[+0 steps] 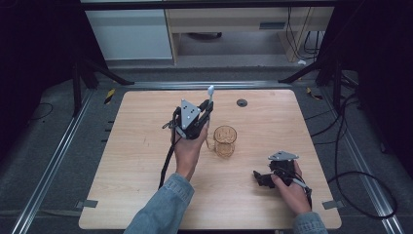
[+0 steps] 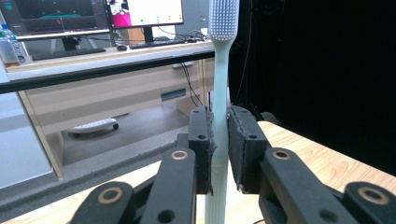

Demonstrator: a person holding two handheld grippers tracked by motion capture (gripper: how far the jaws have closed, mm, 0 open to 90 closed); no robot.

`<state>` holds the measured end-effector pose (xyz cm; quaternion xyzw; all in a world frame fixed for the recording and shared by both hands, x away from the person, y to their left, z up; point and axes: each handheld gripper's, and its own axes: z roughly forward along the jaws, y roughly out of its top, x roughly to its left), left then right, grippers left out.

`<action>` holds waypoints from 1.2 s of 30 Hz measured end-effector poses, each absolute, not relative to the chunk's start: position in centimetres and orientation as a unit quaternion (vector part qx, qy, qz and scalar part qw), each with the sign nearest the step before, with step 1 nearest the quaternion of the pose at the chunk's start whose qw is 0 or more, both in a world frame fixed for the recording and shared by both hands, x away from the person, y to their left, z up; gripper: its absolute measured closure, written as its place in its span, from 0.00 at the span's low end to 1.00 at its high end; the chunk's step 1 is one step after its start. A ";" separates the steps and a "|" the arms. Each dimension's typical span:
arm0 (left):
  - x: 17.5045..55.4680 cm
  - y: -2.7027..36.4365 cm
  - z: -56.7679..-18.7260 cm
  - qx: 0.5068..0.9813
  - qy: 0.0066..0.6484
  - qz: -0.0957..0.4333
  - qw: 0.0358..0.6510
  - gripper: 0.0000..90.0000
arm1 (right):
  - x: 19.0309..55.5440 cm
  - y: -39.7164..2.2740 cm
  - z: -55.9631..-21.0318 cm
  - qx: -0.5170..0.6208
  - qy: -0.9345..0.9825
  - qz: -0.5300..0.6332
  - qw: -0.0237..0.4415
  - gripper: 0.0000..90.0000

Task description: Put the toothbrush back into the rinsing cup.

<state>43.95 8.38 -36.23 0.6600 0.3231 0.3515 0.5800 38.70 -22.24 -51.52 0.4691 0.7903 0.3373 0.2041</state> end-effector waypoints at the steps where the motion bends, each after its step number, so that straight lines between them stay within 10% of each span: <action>1: 44.0 8.3 -36.3 0.660 0.324 0.350 0.581 0.88 | 38.7 -22.2 -51.5 0.469 0.790 0.337 0.204 0.00; 36: 43.2 9.4 -39.2 0.629 0.327 0.343 0.616 0.88 | 38.7 -22.2 -51.5 0.468 0.791 0.338 0.203 0.00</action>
